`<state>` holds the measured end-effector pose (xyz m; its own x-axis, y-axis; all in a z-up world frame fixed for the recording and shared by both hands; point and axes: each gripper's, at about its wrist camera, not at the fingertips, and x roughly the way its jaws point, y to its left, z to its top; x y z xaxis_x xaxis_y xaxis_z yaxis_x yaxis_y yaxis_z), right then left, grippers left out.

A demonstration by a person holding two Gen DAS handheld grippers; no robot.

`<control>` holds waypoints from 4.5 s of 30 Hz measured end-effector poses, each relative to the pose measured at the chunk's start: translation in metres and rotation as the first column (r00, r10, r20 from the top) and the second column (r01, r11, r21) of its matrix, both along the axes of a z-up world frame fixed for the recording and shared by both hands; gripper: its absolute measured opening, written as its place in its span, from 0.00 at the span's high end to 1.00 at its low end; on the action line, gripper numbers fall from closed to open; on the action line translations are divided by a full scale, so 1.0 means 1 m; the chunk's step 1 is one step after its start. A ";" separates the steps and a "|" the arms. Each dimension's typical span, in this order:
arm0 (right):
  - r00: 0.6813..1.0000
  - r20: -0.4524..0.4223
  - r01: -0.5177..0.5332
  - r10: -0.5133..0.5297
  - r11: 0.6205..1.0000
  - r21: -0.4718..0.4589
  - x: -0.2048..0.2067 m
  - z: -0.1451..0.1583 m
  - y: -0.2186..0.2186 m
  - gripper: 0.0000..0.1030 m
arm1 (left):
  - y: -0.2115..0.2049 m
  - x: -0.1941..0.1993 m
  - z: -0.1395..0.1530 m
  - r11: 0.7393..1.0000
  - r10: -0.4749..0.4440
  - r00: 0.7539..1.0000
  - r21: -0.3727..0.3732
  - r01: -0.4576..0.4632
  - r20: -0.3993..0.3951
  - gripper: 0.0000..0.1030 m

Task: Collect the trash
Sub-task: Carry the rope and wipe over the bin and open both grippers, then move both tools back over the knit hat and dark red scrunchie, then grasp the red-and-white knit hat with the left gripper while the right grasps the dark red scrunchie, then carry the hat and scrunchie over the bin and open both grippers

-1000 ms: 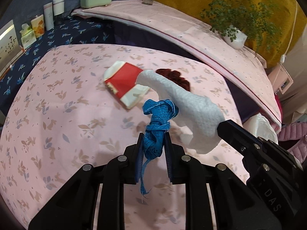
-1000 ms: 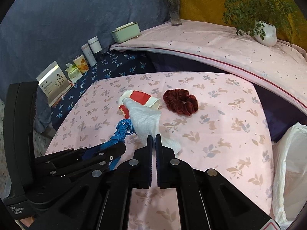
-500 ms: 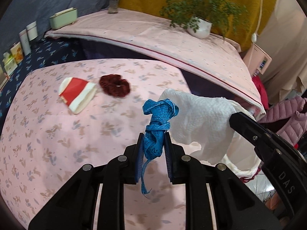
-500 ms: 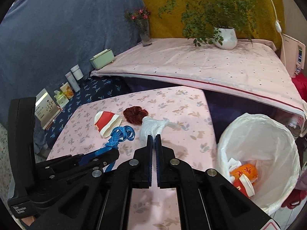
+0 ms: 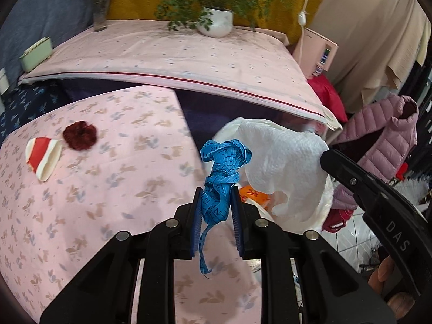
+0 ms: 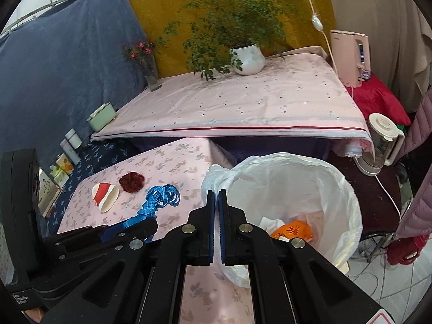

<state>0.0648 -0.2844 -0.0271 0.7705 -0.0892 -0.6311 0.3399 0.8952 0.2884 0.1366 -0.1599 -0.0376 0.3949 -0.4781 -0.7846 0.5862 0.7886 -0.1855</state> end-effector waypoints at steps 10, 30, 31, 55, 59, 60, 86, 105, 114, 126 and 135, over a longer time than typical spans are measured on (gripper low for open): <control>0.997 -0.004 0.078 -0.078 0.997 0.003 -0.023 -0.004 -0.039 0.97 | -0.054 -0.012 0.000 0.995 -0.097 0.995 -0.003 0.097 -0.002 0.81; 0.996 -0.019 0.085 -0.085 0.996 0.007 -0.015 -0.007 -0.046 0.97 | -0.058 -0.001 -0.002 0.999 -0.053 0.998 0.005 0.053 0.029 0.52; 0.996 -0.021 0.083 -0.083 0.997 0.007 -0.014 -0.007 -0.045 0.97 | -0.056 0.000 -0.003 0.999 -0.050 0.998 0.005 0.050 0.028 0.52; 0.999 -0.022 0.031 -0.032 0.999 -0.024 0.007 -0.001 -0.001 0.63 | 0.005 0.020 -0.008 0.995 0.096 0.995 -0.010 -0.096 0.020 0.44; 1.000 -0.026 0.009 -0.010 1.000 -0.030 0.014 -0.001 0.011 0.63 | 0.021 0.026 -0.008 0.991 0.131 0.991 -0.015 -0.130 0.016 0.44; 1.000 -0.027 0.002 -0.003 0.999 -0.032 0.016 -0.001 0.014 0.63 | 0.026 0.028 -0.009 0.990 0.140 0.990 -0.016 -0.140 0.015 0.44; 0.972 -0.098 -0.215 0.212 0.976 -0.021 0.101 -0.022 0.126 0.62 | 0.193 0.105 -0.056 0.863 0.499 0.866 0.073 -0.499 0.016 0.36; 0.934 -0.174 -0.314 0.313 0.949 0.022 0.220 -0.088 0.169 0.62 | 0.223 0.180 -0.120 0.772 0.607 0.783 0.136 -0.621 0.136 0.43; 0.922 -0.192 -0.335 0.337 0.941 0.045 0.277 -0.110 0.180 0.62 | 0.234 0.191 -0.115 0.787 0.607 0.788 0.061 -0.614 0.101 0.82; 0.909 -0.265 -0.313 0.321 0.947 0.071 0.302 -0.133 0.186 0.80 | 0.238 0.193 -0.107 0.792 0.604 0.792 0.039 -0.609 0.093 0.90; 0.905 -0.273 -0.317 0.327 0.945 0.082 0.241 -0.126 0.182 0.85 | 0.219 0.166 -0.092 0.822 0.563 0.821 0.036 -0.568 0.090 0.94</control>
<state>0.3062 -0.1023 -0.1536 0.5458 0.1598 -0.8225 0.1062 0.9605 0.2571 0.3029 0.0589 -0.1297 0.6383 -0.1075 -0.7622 0.0436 0.9937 -0.1036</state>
